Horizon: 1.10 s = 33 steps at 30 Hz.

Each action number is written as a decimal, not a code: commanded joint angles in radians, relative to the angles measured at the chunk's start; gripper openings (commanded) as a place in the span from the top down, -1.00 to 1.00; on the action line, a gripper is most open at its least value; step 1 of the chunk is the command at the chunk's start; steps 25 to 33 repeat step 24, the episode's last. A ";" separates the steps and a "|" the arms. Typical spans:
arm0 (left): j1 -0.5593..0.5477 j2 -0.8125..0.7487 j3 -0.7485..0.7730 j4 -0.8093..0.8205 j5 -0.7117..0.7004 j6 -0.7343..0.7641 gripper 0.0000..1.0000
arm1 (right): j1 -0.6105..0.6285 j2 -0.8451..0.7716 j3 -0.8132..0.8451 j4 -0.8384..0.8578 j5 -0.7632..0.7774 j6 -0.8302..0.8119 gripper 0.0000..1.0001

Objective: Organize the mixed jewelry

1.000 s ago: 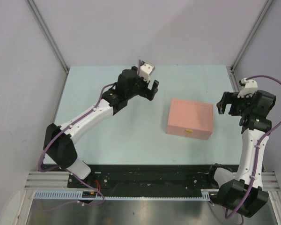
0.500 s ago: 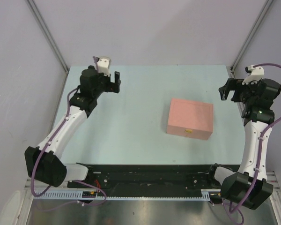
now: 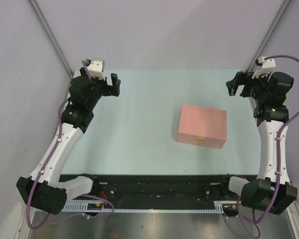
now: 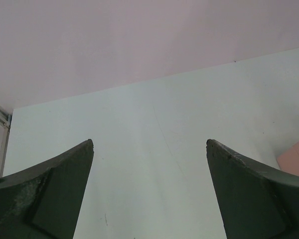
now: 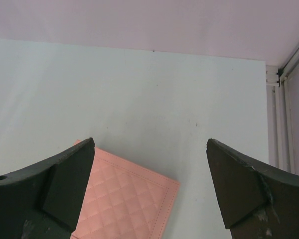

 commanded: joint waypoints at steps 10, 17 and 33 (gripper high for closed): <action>0.011 -0.030 0.087 -0.013 0.028 -0.061 -1.00 | 0.048 -0.048 0.084 -0.037 0.057 -0.039 -0.99; 0.011 -0.064 0.047 -0.004 0.023 -0.047 -1.00 | 0.049 -0.040 0.092 -0.035 0.044 -0.029 -1.00; 0.011 -0.064 0.047 -0.002 0.025 -0.053 -1.00 | 0.051 -0.023 0.092 -0.042 0.024 -0.031 -0.99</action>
